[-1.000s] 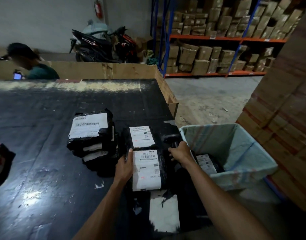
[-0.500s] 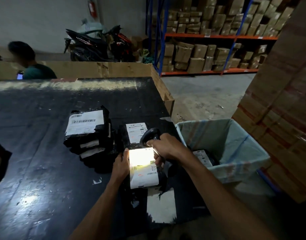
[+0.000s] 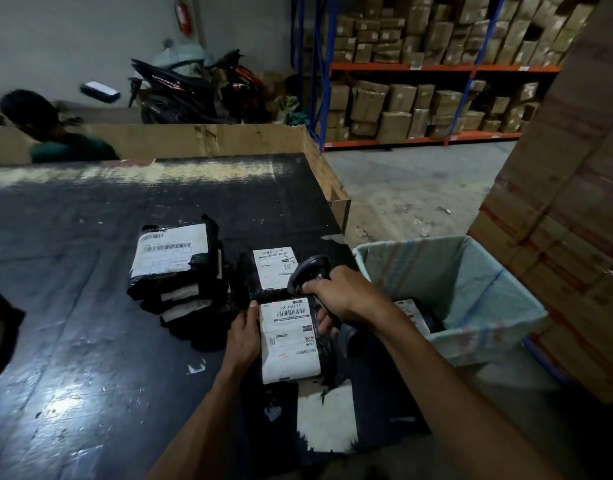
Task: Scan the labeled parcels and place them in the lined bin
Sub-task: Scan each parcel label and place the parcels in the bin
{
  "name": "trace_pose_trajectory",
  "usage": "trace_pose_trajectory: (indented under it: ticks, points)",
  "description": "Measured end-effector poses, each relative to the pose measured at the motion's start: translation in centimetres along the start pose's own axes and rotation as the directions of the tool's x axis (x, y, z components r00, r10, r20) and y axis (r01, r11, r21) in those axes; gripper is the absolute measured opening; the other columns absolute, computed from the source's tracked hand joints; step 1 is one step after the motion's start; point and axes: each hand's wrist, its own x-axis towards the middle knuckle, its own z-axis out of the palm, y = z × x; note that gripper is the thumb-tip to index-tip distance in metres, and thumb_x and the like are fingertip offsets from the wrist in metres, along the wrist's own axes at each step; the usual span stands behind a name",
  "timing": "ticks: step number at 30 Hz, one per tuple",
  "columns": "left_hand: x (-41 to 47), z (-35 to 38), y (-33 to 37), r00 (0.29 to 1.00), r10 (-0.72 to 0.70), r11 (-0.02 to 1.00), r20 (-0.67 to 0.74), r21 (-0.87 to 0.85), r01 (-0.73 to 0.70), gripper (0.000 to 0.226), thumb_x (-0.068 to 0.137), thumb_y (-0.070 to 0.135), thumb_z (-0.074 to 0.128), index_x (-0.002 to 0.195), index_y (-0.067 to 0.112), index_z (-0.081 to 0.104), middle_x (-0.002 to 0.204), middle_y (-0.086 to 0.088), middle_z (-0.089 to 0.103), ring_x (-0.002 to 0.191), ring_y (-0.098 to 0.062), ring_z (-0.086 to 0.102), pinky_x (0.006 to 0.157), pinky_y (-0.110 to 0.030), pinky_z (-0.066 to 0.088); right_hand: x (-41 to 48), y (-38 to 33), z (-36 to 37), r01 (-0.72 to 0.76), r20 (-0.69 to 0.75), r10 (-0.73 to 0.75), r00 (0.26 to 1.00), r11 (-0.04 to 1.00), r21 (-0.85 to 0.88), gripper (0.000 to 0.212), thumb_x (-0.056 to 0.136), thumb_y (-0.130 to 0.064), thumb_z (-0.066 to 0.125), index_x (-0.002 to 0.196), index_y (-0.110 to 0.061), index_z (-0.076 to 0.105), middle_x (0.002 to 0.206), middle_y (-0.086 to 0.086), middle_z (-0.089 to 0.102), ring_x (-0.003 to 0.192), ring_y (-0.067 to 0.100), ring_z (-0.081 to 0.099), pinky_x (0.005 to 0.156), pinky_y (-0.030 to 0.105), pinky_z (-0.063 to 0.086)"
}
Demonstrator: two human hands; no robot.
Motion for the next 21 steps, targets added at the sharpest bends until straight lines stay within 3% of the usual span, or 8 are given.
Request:
trace_pose_trajectory:
  ticks: [3, 6, 8, 10, 12, 15, 18, 21]
  points:
    - [-0.1, -0.1, 0.0, 1.000, -0.009, 1.000, 0.000, -0.010, 0.009, 0.075, 0.086, 0.076, 0.036, 0.114, 0.015, 0.070, 0.112, -0.009, 0.073, 0.106, -0.026, 0.067, 0.097, -0.045, 0.051, 1.4, 1.1, -0.1, 0.004, -0.004, -0.003, 1.000, 0.994, 0.112, 0.035, 0.096, -0.033, 0.062, 0.089, 0.001, 0.059, 0.078, 0.019, 0.074, 0.061, 0.031, 0.075, 0.060, 0.039, 0.059]
    - [0.3, -0.1, -0.5, 1.000, -0.006, 1.000, 0.013, -0.017, 0.006, 0.082, 0.081, 0.082, 0.034, 0.116, 0.016, 0.070, 0.114, -0.009, 0.073, 0.108, -0.027, 0.067, 0.100, -0.049, 0.050, 4.2, 3.8, -0.9, 0.036, -0.001, -0.036, 0.999, 0.993, 0.116, 0.025, 0.097, -0.031, 0.065, 0.103, -0.007, 0.065, 0.096, 0.014, 0.074, 0.081, 0.030, 0.078, 0.069, 0.037, 0.062]
    - [0.4, 0.0, -0.6, 1.000, -0.010, 1.000, 0.013, -0.005, 0.010, 0.081, 0.083, 0.082, 0.033, 0.118, 0.019, 0.069, 0.118, -0.009, 0.071, 0.111, -0.027, 0.066, 0.102, -0.051, 0.049, 6.3, 6.1, -1.4, 0.024, -0.062, -0.020, 0.998, 0.997, 0.077, 0.017, 0.093, -0.030, 0.070, 0.091, -0.014, 0.066, 0.100, 0.012, 0.075, 0.088, 0.029, 0.076, 0.082, 0.041, 0.061]
    - [0.3, -0.1, -0.5, 1.000, -0.012, 1.000, 0.014, -0.004, 0.012, 0.074, 0.085, 0.080, 0.034, 0.115, 0.022, 0.070, 0.116, -0.006, 0.072, 0.109, -0.025, 0.066, 0.102, -0.050, 0.049, 8.0, 8.4, -1.5, -0.027, -0.154, 0.036, 0.987, 0.998, 0.058, 0.021, 0.092, -0.032, 0.071, 0.085, -0.015, 0.062, 0.094, 0.009, 0.072, 0.082, 0.021, 0.070, 0.077, 0.033, 0.058]
    - [0.1, -0.1, -0.2, 1.000, -0.018, 1.000, 0.013, -0.010, 0.018, 0.068, 0.089, 0.076, 0.037, 0.112, 0.022, 0.071, 0.112, -0.002, 0.074, 0.107, -0.022, 0.067, 0.101, -0.048, 0.049, 9.1, 10.3, -1.2, -0.069, -0.188, 0.081, 0.979, 0.995, 0.069, 0.024, 0.093, -0.032, 0.069, 0.099, -0.009, 0.064, 0.098, 0.009, 0.070, 0.082, 0.018, 0.066, 0.071, 0.028, 0.052]
    - [-0.9, -0.1, 1.1, 0.999, -0.036, 0.999, 0.015, -0.033, 0.037, 0.051, 0.100, 0.059, 0.039, 0.107, 0.020, 0.073, 0.107, 0.000, 0.075, 0.104, -0.018, 0.068, 0.096, -0.039, 0.051, 10.5, 12.8, -0.5, -0.089, -0.170, 0.101, 0.980, 0.993, 0.078, 0.045, 0.093, -0.035, 0.068, 0.125, -0.005, 0.061, 0.126, 0.014, 0.067, 0.115, 0.028, 0.063, 0.095, 0.034, 0.050]
    - [-1.2, -0.1, 1.8, 0.997, -0.072, 0.994, 0.014, -0.079, 0.073, 0.045, 0.105, 0.045, 0.040, 0.099, 0.018, 0.075, 0.094, 0.001, 0.078, 0.095, -0.013, 0.071, 0.082, -0.026, 0.050, 11.4, 13.3, -0.6, -0.099, -0.135, 0.090, 0.987, 0.993, -0.060, 0.054, 0.094, -0.041, 0.064, 0.130, -0.002, 0.057, 0.137, 0.020, 0.060, 0.127, 0.033, 0.057, 0.103, 0.037, 0.046]
    - [-1.3, 0.1, 2.2, 0.991, -0.130, 0.984, -0.030, -0.128, 0.125, 0.045, 0.105, 0.042, 0.042, 0.095, 0.017, 0.077, 0.089, -0.002, 0.080, 0.094, -0.023, 0.073, 0.085, -0.036, 0.053, 11.5, 13.1, -1.7, -0.136, -0.106, 0.111, 0.988, 0.955, -0.264, 0.067, 0.092, -0.055, 0.061, 0.133, -0.002, 0.054, 0.147, 0.025, 0.043, 0.134, 0.040, 0.048, 0.109, 0.040, 0.041]
